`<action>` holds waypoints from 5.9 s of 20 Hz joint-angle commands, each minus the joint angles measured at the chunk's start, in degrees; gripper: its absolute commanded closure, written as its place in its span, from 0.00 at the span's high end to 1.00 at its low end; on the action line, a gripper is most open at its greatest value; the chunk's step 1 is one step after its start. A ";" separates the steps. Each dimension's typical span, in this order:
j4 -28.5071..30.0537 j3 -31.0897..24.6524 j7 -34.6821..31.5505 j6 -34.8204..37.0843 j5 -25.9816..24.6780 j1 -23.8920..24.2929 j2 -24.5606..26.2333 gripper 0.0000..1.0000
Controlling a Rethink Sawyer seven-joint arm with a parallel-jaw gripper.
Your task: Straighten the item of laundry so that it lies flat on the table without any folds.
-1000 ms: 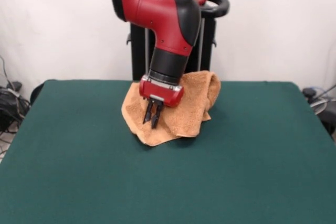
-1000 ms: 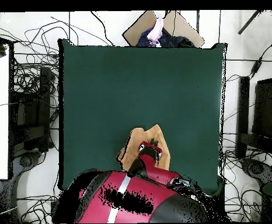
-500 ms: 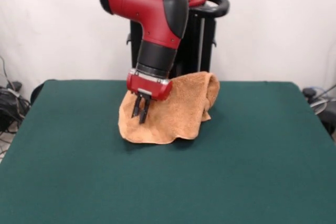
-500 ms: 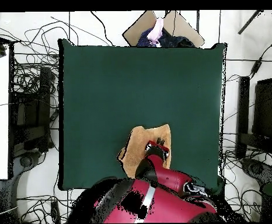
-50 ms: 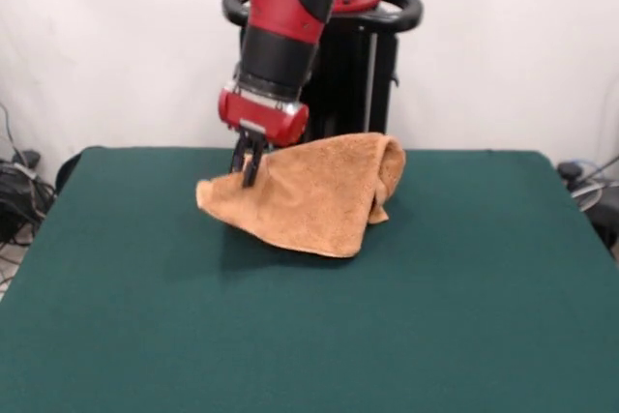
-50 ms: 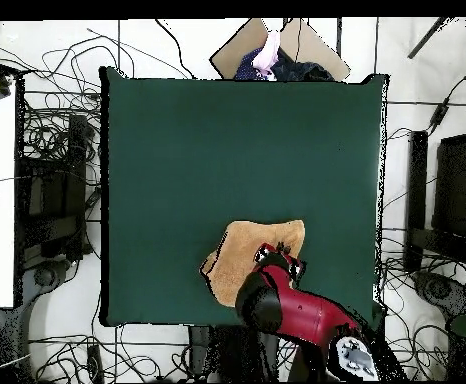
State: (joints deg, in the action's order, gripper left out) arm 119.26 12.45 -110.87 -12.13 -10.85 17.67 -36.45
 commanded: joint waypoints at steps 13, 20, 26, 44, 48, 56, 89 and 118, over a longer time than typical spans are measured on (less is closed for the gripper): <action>5.30 -2.27 -2.02 30.08 0.13 -5.67 -29.37 0.00; 3.13 0.74 -4.90 35.34 -0.75 -10.49 -31.16 0.00; 4.53 0.15 -6.29 31.41 -1.09 -10.15 -28.89 0.00; 0.90 11.36 -12.09 56.72 -2.67 -25.60 -43.20 0.00; 0.12 12.27 -12.30 59.67 -2.28 -26.85 -44.29 0.00; 3.40 12.04 -13.36 56.42 -1.25 -26.70 -44.25 0.00; 14.56 7.52 -7.51 41.78 8.15 -25.70 -43.22 0.00; 8.08 -12.43 -1.69 12.49 -10.70 1.62 -19.46 0.00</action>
State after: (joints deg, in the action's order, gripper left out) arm 134.06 -3.97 -110.86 1.09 -17.00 23.08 -61.58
